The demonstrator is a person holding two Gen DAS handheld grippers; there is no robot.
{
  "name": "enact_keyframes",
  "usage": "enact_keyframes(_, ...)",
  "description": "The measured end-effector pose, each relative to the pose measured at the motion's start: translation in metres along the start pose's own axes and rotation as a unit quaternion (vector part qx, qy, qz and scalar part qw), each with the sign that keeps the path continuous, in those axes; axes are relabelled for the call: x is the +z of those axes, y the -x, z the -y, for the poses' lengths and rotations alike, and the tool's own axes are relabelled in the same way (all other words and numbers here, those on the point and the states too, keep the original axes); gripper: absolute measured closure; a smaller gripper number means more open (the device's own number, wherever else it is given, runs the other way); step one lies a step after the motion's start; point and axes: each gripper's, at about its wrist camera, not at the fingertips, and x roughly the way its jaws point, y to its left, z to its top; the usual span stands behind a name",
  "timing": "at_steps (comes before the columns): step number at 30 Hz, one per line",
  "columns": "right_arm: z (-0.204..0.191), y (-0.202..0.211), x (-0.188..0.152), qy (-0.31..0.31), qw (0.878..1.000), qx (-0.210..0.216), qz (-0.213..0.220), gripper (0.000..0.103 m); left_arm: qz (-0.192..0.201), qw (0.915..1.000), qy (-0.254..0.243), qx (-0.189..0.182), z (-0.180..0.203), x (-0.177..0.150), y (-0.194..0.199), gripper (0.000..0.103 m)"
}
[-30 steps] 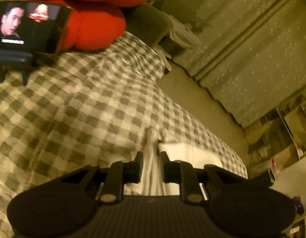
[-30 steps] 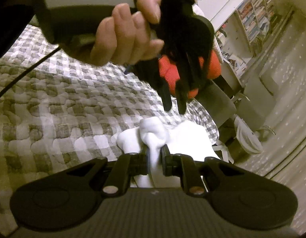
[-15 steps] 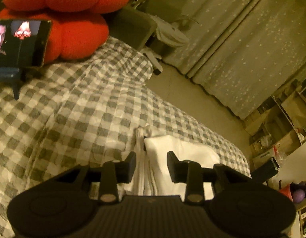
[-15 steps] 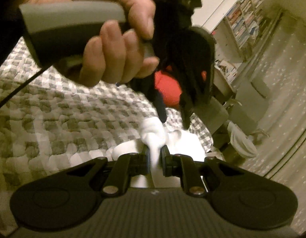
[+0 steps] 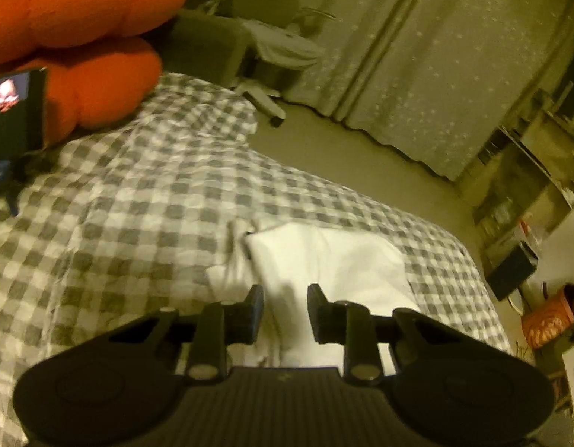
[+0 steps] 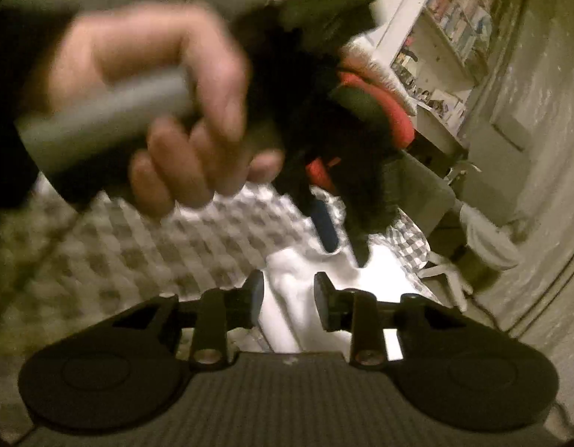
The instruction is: Fold clothes
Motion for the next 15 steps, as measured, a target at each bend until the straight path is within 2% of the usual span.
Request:
enact_keyframes(3,0.026,0.014,-0.002,-0.029,0.999,-0.025,-0.017,0.073,0.005,0.9999,-0.011,-0.005,0.006,-0.003,0.010,0.084)
enact_keyframes(5,0.046,0.013,-0.008,-0.064,0.996,-0.043,-0.036,0.079,0.009,0.9995,-0.030,-0.006,0.014,-0.007,0.017,0.085)
enact_keyframes(6,0.053,0.012,-0.011,-0.080,0.995,-0.045,-0.045,0.086,0.010,0.9992,-0.037,-0.012,0.018,-0.010,0.019,0.085)
enact_keyframes(8,0.063,0.008,-0.017,-0.110,0.991,-0.046,-0.061,0.087,0.010,0.9985,-0.047,-0.026,0.025,-0.014,0.019,0.085)
enact_keyframes(10,0.063,0.002,-0.020,-0.129,0.988,-0.028,-0.075,0.087,0.002,0.9984,-0.052,-0.022,0.029,-0.020,0.014,0.085)
enact_keyframes(13,0.056,-0.011,-0.026,-0.138,0.985,-0.007,-0.105,0.087,-0.023,0.9980,-0.059,0.005,0.030,-0.025,0.000,0.086)
enact_keyframes(15,0.053,-0.018,-0.030,-0.142,0.982,-0.005,-0.123,0.088,-0.031,0.9978,-0.056,0.018,0.028,-0.026,-0.004,0.094)
